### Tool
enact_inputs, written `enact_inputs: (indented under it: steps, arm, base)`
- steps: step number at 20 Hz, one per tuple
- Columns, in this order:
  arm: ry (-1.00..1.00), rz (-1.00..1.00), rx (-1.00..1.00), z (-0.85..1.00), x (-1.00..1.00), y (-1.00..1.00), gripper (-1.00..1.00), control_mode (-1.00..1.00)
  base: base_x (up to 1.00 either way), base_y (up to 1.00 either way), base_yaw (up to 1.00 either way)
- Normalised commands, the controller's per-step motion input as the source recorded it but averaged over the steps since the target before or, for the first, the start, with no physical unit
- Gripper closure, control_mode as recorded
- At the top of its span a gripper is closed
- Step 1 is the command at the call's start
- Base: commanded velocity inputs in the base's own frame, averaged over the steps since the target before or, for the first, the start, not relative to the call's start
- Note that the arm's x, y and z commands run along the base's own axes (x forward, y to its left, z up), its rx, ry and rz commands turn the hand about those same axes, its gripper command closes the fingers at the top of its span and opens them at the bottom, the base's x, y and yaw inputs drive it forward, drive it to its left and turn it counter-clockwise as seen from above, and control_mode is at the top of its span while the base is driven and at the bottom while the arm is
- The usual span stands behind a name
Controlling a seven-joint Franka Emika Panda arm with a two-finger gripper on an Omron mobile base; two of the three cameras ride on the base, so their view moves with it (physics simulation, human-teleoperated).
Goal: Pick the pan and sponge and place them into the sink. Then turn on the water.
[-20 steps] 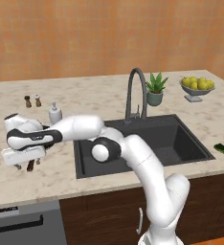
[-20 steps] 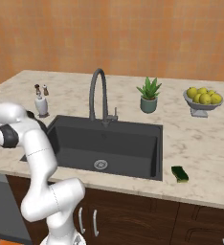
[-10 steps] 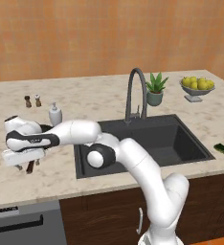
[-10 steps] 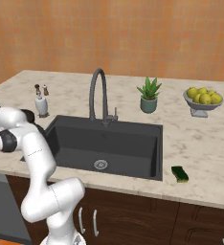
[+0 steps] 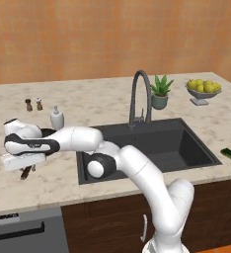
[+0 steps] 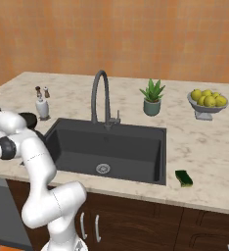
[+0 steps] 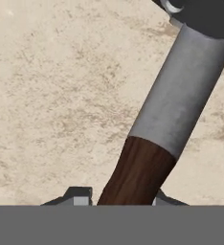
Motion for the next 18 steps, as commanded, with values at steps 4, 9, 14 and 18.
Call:
enact_inputs:
  steps: [4, 9, 14, 18]
  arm:
    - [0.00, -0.22, 0.00, 0.01, -0.01, -0.54, 1.00, -1.00]
    - [-0.01, -0.31, -0.01, 0.09, -0.12, -0.28, 1.00, -1.00]
    - [-0.01, -0.42, 0.00, 0.09, -0.19, -0.52, 1.00, -1.00]
    - [-0.04, -0.43, 0.00, 0.06, -0.28, -0.57, 1.00, -1.00]
  base:
    - [0.00, 0.00, 0.00]
    - [0.00, 0.00, 0.00]
    - [0.00, 0.00, 0.00]
    - [0.00, 0.00, 0.00]
